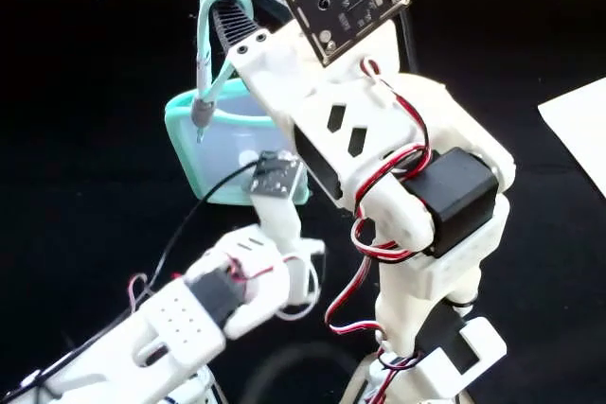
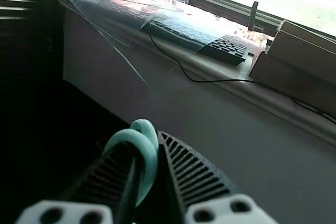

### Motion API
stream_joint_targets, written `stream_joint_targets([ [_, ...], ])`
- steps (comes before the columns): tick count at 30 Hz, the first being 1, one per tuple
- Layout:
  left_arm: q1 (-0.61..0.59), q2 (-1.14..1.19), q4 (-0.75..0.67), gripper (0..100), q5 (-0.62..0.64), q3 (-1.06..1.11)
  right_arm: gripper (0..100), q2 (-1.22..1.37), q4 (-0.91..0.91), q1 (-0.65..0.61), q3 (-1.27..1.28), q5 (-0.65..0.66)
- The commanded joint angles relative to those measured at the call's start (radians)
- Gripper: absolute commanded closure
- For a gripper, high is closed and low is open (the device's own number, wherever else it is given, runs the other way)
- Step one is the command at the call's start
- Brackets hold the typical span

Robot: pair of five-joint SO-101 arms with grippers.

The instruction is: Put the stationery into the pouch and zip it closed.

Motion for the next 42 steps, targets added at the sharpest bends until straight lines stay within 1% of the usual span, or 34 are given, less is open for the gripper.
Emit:
stream_joint_targets([
  [1,0.024,-0.176,0.112,99,-0.054,-0.021,99.0,-0.004,0.004,0.016,-0.027,0.002],
  [4,0.03,-0.269,0.247,99,-0.167,-0.07,99.0,-0.002,0.004,0.018,-0.025,0.002],
  [6,0.027,-0.302,0.362,99,-0.212,-0.133,99.1,-0.002,0.004,0.019,-0.025,0.002],
  [8,0.021,-0.323,0.486,99,-0.252,-0.213,99.1,-0.002,0.004,0.047,-0.025,0.0],
  [10,-0.001,-0.34,0.609,99,-0.299,-0.306,99.1,-0.002,0.002,0.079,-0.025,-0.034],
  [13,-0.019,-0.354,0.799,99,-0.376,-0.555,99.1,-0.004,0.004,0.142,-0.025,-0.061],
  [15,-0.019,-0.354,0.918,99,-0.382,-0.742,99.1,-0.007,0.005,0.157,-0.025,-0.063],
  [18,-0.053,-0.352,1.002,99,-0.384,-1.015,99.1,-0.01,0.005,0.156,-0.025,-0.075],
  [20,-0.151,-0.352,1.005,99,-0.384,-1.164,99.1,-0.01,0.007,0.154,-0.025,-0.075],
  [22,-0.303,-0.352,1.003,99,-0.394,-1.245,99.1,-0.008,0.03,0.154,-0.025,-0.075],
  [25,-0.513,-0.335,0.928,99,-0.496,-1.204,99.1,-0.01,0.054,0.153,-0.027,-0.077],
  [27,-0.602,-0.285,0.836,99,-0.503,-1.11,99.1,-0.012,0.056,0.153,-0.028,-0.077],
  [29,-0.647,-0.219,0.726,99,-0.503,-1.017,99.1,-0.012,0.058,0.153,-0.028,-0.077],
  [31,-0.667,-0.143,0.617,99,-0.503,-0.949,99.1,-0.012,0.074,0.153,-0.028,-0.095],
  [35,-0.719,-0.002,0.489,91,-0.503,-0.92,99.1,-0.012,0.082,0.154,-0.028,-0.095],
  [38,-0.737,0.059,0.48,88,-0.503,-0.937,99.1,-0.007,0.081,0.154,-0.031,-0.092],
  [42,-0.736,0.042,0.592,87,-0.503,-1.0,99.1,-0.004,0.081,0.154,-0.027,-0.092],
])
